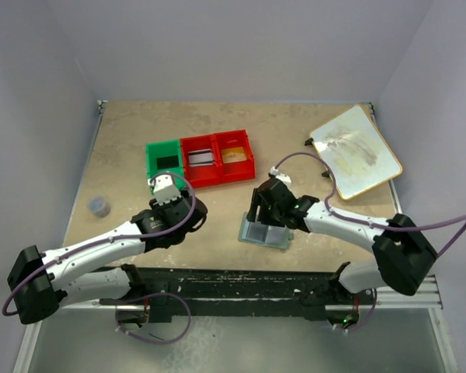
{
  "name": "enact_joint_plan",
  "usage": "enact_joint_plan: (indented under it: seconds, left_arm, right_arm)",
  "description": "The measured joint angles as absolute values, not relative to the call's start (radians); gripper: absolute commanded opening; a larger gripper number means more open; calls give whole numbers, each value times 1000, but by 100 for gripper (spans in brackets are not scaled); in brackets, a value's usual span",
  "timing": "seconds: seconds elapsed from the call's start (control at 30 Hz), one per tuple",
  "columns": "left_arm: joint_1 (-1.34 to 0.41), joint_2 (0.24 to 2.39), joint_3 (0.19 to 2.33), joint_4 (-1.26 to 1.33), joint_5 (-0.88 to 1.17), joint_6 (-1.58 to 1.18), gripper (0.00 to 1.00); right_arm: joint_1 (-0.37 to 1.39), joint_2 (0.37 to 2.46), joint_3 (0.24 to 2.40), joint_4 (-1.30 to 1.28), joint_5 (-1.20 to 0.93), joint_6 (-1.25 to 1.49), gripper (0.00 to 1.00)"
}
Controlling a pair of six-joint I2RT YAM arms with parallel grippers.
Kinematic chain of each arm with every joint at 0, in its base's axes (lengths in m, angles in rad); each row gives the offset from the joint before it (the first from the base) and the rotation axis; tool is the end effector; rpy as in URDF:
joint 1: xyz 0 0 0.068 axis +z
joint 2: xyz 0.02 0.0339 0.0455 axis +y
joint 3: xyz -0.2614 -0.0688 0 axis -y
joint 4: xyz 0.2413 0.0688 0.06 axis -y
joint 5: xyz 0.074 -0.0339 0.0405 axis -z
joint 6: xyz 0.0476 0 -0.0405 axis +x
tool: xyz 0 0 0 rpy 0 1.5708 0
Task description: Take the credit cards out of the card holder
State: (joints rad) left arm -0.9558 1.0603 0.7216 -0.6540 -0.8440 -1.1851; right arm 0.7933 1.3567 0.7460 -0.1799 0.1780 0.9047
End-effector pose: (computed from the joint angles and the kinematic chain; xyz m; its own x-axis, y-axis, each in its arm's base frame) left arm 0.1430 -0.1408 0.2295 -0.4664 -0.4069 -0.7855 -0.3322 0.9035 -0.2708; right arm 0.2035 0.1947 0.1938 -0.7909 0.2996 -0.5336 0.0126 0.8797 0.4753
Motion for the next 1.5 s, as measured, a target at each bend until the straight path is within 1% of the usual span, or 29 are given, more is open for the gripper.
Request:
enact_joint_plan:
  seconds: [0.1,0.23,0.33,0.47,0.6,0.83,1.0,1.27,1.43,1.47,1.5]
  left_arm:
    - [-956,1047,722,-652,-844,-1185,61]
    - [-956,1023,722,-653,-845,-1184,66]
    - [-956,1006,722,-653,-845,-1182,66]
    - [-956,991,722,-651,-845,-1173,66]
    - [-956,992,722,-649,-845,-1162,66]
    - [-956,1007,722,-643,-844,-1158,66]
    - [-956,1013,722,-636,-844,-1157,66]
    - [-956,1026,722,-624,-835,-1149,66]
    - [-956,1053,722,-618,-822,-1140,66]
    - [-956,1057,722,-617,-820,-1139,66]
    - [-956,1060,722,-617,-818,-1139,66]
  right_arm:
    - [806,1410,763,-199,192,931,68]
    - [813,1466,775,-208,194,954,65]
    - [813,1478,782,-213,195,963,62]
    - [813,1491,792,-216,197,972,63]
    - [813,1499,808,-232,197,973,67]
    - [813,1490,862,-290,199,961,67]
    - [813,1479,862,-326,210,986,68]
    - [813,1481,786,-283,172,1018,63]
    - [813,1509,785,-257,162,1024,54]
    - [813,1512,785,-250,162,1027,54]
    - [813,1512,783,-239,161,1031,59]
